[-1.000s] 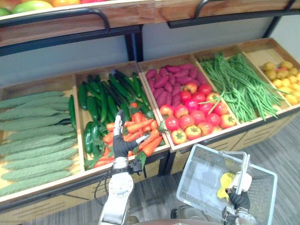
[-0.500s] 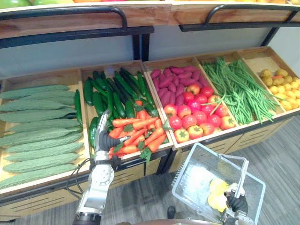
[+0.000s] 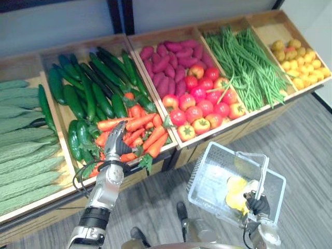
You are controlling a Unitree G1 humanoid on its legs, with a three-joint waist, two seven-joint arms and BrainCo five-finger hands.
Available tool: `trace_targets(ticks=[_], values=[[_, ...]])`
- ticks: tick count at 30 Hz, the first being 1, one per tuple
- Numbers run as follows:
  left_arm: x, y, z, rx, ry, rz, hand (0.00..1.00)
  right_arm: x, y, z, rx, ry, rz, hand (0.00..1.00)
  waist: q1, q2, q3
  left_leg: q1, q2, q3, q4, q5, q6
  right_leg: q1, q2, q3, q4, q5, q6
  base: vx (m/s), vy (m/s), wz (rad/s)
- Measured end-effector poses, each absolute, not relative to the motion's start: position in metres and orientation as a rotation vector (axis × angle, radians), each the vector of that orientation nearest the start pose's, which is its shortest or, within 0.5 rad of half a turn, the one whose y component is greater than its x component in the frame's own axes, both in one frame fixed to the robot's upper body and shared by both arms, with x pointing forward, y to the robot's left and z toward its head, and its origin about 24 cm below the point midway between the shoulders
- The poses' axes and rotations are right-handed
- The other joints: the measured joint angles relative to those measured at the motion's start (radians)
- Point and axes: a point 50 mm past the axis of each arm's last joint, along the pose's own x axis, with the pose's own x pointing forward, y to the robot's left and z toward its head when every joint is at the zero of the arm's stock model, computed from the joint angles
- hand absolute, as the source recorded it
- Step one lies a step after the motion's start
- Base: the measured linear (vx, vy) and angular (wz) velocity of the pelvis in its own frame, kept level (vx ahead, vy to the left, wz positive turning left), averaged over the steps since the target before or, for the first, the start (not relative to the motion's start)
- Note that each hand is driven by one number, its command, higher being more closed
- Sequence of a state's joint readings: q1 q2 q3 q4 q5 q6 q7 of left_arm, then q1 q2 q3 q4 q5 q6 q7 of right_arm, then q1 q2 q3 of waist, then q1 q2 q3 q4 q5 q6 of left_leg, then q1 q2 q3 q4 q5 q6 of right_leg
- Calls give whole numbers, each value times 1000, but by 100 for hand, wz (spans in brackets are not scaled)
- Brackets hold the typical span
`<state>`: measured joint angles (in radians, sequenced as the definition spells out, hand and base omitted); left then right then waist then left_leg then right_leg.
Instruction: Pick vegetable in the basket
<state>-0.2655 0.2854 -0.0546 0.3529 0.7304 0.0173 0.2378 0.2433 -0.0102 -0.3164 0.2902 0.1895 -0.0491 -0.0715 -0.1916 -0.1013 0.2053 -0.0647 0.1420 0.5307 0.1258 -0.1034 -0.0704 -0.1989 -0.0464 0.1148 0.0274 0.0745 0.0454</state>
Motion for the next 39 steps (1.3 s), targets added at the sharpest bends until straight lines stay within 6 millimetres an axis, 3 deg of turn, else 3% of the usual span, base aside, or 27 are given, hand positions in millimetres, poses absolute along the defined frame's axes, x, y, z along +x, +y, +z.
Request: trace_targets(ticks=[5,6,13,24,28,32,36,39], values=[[329,209,72,1193,-73,169,0,168,-237,-57,177,386,-488,100,-12,-25,58,-54,14,-8,50,-9,9,-26,0,4,-19,31,-3,-80,-34,-2],[335,212,78,1226,-80,178,100,170,-237,-55,181,373,-490,100,-13,-26,61,-76,18,-9,67,-12,11,-41,1,6,-20,37,-4,-99,-41,-3],[351,217,104,1313,-147,218,100,178,-238,-43,203,302,-491,100,-12,-27,107,-135,35,-18,133,-26,19,-69,3,11,-27,58,1,-88,-48,0],[350,234,111,1374,-138,247,100,184,-236,-34,202,247,-473,100,-11,-17,148,-151,49,-21,169,-42,23,-71,7,14,-27,65,7,-34,-33,-1],[342,235,118,1358,-180,276,100,183,-236,-35,219,245,-477,100,-10,-11,151,-151,47,-44,167,-42,23,-65,9,8,-29,65,7,6,-25,2],[329,233,137,1308,-289,365,100,181,-237,-36,219,249,-483,100,-8,-1,158,-131,44,-66,156,-41,22,-40,9,-4,-34,64,8,3,-37,9],[317,221,154,1210,-410,474,100,178,-238,-37,216,256,-489,100,16,16,156,-115,30,-76,139,-39,21,-25,2,-5,-34,60,13,-26,-18,5],[307,217,155,1151,-443,516,100,176,-237,-38,216,264,-489,100,17,27,151,-94,22,-86,125,-39,21,-4,-3,-8,-35,54,14,-17,-5,7]])
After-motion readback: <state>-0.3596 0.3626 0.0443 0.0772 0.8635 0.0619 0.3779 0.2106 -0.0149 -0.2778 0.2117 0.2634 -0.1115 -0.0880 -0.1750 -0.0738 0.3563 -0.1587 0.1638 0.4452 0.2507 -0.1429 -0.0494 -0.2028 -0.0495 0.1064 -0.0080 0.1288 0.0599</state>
